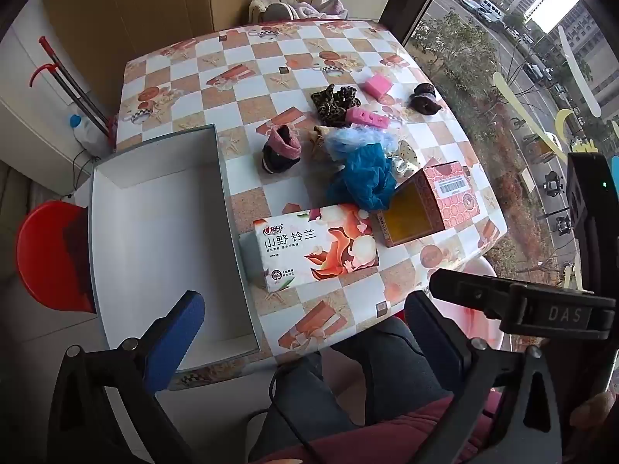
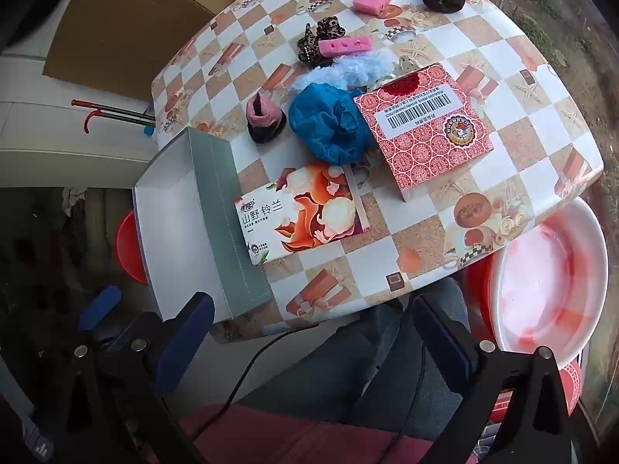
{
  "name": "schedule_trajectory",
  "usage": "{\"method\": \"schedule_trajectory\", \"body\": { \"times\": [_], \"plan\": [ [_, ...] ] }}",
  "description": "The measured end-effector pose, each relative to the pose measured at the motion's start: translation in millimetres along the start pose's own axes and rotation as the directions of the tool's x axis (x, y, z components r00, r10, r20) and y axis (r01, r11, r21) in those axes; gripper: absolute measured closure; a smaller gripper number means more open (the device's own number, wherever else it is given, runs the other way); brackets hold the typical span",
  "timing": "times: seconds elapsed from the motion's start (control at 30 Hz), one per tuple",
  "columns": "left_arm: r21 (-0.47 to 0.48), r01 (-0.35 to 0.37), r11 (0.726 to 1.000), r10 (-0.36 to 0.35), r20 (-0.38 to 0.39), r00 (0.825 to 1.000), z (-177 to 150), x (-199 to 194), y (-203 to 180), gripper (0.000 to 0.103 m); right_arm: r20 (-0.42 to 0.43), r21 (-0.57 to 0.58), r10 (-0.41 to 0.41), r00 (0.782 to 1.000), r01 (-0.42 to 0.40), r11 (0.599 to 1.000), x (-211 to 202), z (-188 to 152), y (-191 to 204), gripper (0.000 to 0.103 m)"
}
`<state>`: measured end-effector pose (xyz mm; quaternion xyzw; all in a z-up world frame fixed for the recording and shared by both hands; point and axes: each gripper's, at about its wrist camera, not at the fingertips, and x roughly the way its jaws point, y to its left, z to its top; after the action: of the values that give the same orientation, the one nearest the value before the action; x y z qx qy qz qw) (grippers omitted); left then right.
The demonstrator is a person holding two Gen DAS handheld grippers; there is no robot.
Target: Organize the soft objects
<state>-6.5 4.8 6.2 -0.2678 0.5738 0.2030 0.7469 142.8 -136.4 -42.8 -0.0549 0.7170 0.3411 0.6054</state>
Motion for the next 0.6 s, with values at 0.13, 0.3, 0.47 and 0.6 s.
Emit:
{"method": "schedule_trajectory", "body": {
  "times": [0.13, 0.3, 0.47, 0.6],
  "plan": [
    [-0.009, 0.004, 1.000, -0.004, -0.003, 1.000, -0.2, 4.6, -2.7, 0.000, -0.010, 0.002, 0.000, 1.000, 0.000, 1.000, 2.0, -0.9, 0.5, 0.000],
    [-0.004, 0.006, 1.000, -0.006, -0.014, 1.000, 1.7, 4.1, -2.3, 0.000, -0.014, 0.010, 0.013, 1.000, -0.012, 1.000, 2.6, 0.5, -6.9, 0.000],
    [-0.008, -0.001, 1.000, 0.000, -0.006, 1.000, 6.3, 4.0, 1.9, 0.000, -0.005, -0.006, -0.003, 1.000, 0.003, 1.000, 4.9, 0.2, 1.9, 0.000],
    [-0.002, -0.005, 1.000, 0.005, 0.009, 1.000, 5.2, 3.7, 2.4, 0.000, -0.007, 0.001, 0.004, 1.000, -0.004, 1.000, 5.9, -0.4, 2.6, 0.000]
  ]
}}
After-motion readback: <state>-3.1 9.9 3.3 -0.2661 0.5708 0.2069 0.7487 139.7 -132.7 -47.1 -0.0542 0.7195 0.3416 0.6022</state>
